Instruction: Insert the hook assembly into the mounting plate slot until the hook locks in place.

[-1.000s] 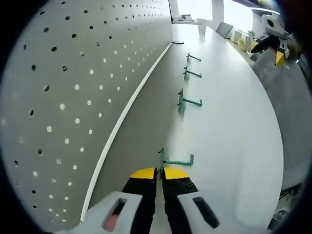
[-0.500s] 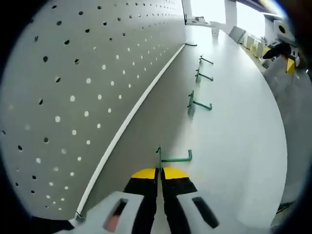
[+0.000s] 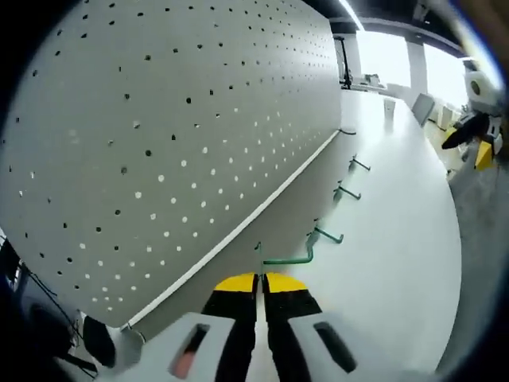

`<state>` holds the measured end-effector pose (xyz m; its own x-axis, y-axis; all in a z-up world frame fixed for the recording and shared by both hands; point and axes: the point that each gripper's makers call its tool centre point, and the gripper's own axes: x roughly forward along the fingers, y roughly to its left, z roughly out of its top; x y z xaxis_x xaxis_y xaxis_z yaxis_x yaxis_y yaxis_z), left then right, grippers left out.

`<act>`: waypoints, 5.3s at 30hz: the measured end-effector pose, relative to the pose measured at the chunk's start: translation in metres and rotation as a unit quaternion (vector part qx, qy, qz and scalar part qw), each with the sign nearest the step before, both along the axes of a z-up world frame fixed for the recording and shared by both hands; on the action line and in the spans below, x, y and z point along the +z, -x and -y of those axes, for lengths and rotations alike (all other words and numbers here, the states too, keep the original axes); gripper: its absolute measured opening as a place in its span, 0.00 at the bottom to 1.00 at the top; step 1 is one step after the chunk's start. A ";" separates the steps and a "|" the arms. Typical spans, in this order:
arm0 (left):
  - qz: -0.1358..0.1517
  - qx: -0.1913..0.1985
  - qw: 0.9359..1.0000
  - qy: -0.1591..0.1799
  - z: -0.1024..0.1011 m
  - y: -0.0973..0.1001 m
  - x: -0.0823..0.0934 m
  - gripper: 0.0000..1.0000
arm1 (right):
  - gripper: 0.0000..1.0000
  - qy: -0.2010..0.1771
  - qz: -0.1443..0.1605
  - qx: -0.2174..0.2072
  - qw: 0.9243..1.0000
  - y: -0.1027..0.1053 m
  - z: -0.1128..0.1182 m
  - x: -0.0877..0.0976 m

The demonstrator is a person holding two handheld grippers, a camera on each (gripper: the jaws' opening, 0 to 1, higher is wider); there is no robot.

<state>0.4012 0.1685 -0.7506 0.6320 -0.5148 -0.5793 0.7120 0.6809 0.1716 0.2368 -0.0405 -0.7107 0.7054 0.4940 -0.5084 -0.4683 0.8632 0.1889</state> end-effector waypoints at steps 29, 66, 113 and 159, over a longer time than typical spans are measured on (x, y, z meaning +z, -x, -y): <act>0.179 0.051 0.976 0.117 0.048 0.086 0.171 0.03 | 0.41 -0.075 0.106 0.057 0.990 -0.011 -0.039 0.083; 0.206 0.020 0.951 0.229 0.093 0.147 0.226 0.03 | 0.23 -0.188 0.193 0.107 0.957 -0.003 -0.088 0.197; 0.218 -0.010 0.944 0.246 0.107 0.169 0.243 0.04 | 0.02 -0.246 0.189 0.109 0.944 0.009 -0.101 0.212; 0.142 0.083 0.971 0.171 0.075 0.191 0.175 0.29 | 0.02 -0.227 0.218 0.119 0.942 0.004 -0.097 0.217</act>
